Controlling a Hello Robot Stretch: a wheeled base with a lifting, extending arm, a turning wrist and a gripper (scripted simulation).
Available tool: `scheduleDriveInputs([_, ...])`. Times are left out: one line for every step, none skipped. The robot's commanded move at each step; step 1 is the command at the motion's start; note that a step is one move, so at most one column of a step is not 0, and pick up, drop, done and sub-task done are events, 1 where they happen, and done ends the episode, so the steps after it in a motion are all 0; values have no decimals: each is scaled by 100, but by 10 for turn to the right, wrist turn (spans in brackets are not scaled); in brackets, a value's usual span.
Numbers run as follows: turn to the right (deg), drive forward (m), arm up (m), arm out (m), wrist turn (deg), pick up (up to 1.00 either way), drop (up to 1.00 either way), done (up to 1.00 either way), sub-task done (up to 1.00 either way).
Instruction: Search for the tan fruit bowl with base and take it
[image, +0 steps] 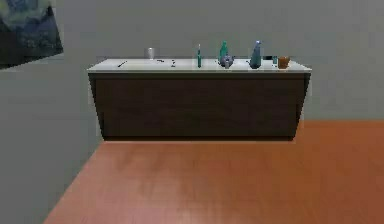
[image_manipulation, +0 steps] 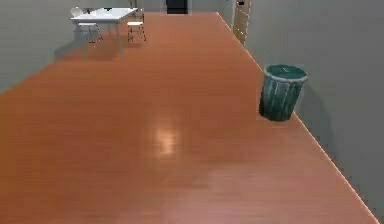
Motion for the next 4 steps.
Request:
scheduleDriveInputs([450, 0, 0, 0, 0, 0, 0, 0, 0])
scheduleDriveInputs([390, 0, 0, 0, 0, 0, 0, 0, 0])
scheduleDriveInputs([0, 100, 0, 0, 0, 0, 0, 0, 0])
scheduleDriveInputs([0, 100, 0, 0, 0, 0, 0, 0, 0])
